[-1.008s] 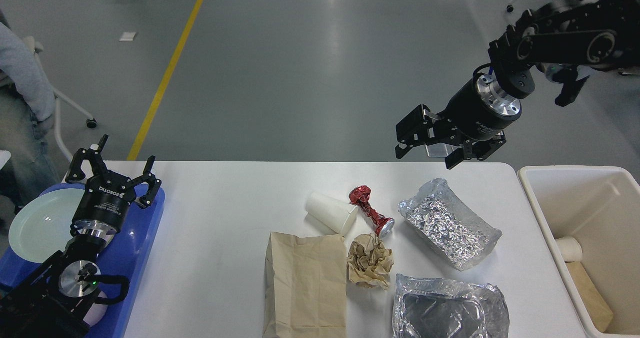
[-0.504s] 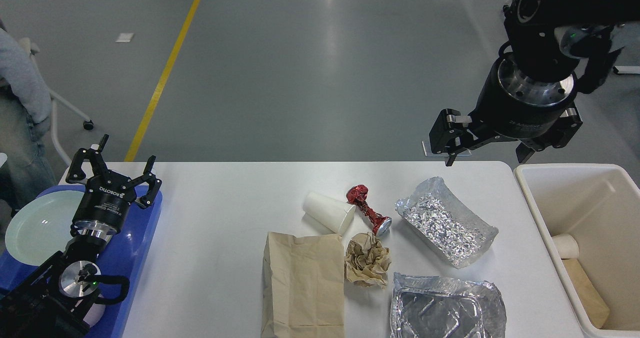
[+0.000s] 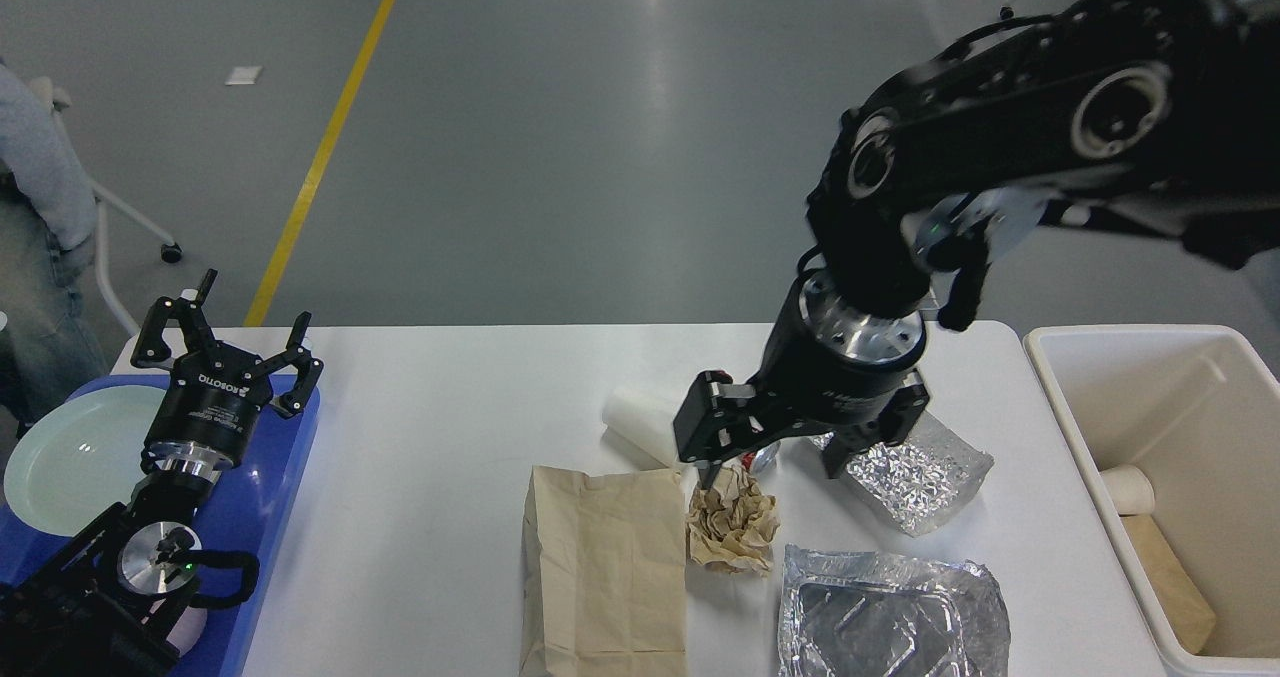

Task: Tidy desktop
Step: 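Swing the right gripper over the table toward the brown paper bag, then lower the right gripper onto the brown paper bag and grasp it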

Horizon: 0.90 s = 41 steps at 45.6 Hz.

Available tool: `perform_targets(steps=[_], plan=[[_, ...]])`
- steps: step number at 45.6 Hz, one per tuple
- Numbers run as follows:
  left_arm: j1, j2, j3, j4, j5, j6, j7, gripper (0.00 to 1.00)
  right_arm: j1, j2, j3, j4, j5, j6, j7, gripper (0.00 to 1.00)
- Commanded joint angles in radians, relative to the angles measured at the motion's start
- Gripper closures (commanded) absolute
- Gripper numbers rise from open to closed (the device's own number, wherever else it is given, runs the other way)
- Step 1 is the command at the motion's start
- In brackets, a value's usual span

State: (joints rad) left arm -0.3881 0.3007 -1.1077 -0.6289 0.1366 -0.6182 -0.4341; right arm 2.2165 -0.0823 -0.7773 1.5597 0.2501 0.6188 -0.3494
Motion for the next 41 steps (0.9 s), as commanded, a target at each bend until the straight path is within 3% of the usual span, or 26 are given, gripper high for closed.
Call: perform_targets(steps=[1,18,26,41], plan=[[0.0,0.0,0.0,0.0,0.0,0.0,0.0,0.04,-0.161,0.117,0.085,-0.087,-0.058,-0.163,-0.008,0.0],[-0.001,0.0,0.0,0.0,0.0,0.0,0.0,0.04,-0.609,0.256,0.227,-0.22,-0.391,-0.438,-0.023,0.0],[0.0,0.0,0.0,0.0,0.0,0.0,0.0,0.04,-0.698,0.289,0.268,-0.331,-0.42,-0.521,-0.022,0.0],[-0.001,0.0,0.0,0.0,0.0,0.0,0.0,0.04,-0.782,0.288,0.283,-0.343,-0.522,-0.619,-0.025,0.0]])
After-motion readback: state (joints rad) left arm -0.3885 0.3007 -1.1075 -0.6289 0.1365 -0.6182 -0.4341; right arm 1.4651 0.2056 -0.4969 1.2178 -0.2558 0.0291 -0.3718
